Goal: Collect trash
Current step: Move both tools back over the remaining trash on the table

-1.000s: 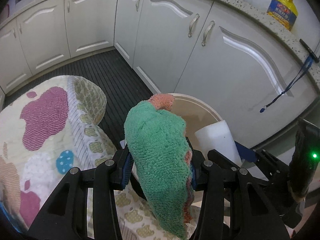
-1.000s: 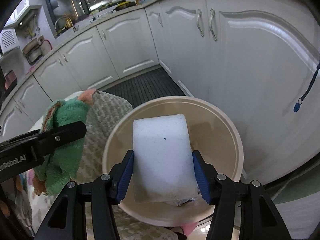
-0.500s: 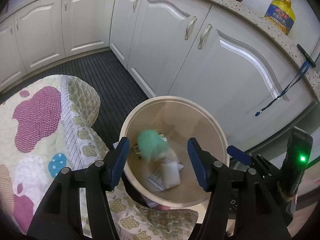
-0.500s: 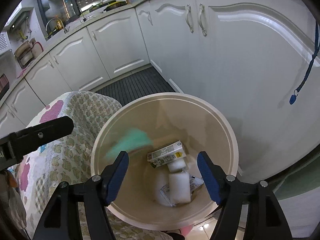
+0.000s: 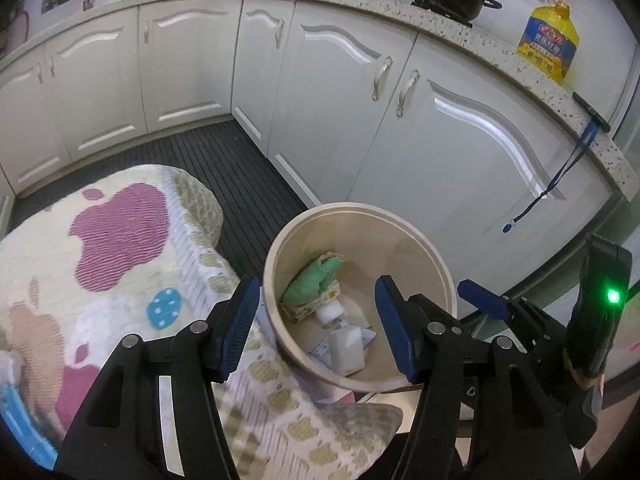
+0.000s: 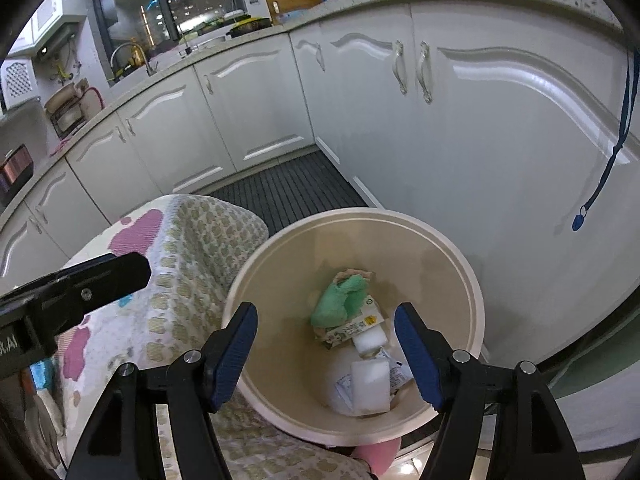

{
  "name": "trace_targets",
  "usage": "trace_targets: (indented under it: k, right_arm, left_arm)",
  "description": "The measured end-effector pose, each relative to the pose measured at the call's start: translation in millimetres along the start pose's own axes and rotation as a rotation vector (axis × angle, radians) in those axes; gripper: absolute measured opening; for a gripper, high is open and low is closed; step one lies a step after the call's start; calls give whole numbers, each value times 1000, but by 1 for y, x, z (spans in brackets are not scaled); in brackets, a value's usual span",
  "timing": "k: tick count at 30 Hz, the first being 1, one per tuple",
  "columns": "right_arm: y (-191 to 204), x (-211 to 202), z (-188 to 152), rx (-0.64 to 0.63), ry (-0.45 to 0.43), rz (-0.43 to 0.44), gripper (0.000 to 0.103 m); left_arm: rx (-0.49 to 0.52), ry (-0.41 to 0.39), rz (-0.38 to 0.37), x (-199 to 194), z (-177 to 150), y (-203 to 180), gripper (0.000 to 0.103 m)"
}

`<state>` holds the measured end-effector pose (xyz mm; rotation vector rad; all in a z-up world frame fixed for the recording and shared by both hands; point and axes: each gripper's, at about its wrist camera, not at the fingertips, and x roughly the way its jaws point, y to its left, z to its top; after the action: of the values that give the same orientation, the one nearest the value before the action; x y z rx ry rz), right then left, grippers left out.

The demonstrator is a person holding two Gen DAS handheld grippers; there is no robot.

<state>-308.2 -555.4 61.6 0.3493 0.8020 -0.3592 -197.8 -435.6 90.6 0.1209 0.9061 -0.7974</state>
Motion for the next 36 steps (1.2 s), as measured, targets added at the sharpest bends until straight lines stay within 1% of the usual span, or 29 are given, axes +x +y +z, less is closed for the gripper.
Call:
trace_targets:
  k: [9,12,20,26,31,33,36]
  right_arm:
    - [35,-24,-5,-42,-28,47,69]
    - [52,-35,-7,-58,-39,78,69]
    - [103,-51,-14,-119,-37,179,70]
    - [145,-58,-20,-183,-25,252,71]
    - [178,-60,-24,-235,-13,300,71]
    - [191,-60,-26,-249,2,332,71]
    - [209,-55,-28,-252,46,406,71]
  left_arm:
    - [-10,-65,39,-54,-16,12,59]
    - [-10,-88,67,-74,-24,19,59]
    - [-61,-126,120,-131,-51,57,59]
    - [-132,-149,180,-171,-73,104,59]
    - [-214,-154,250,-201,-99,159,59]
    - [-250,-153,279,-211,-109,182,60]
    - [-318,-151,325,-225,-123,220,60]
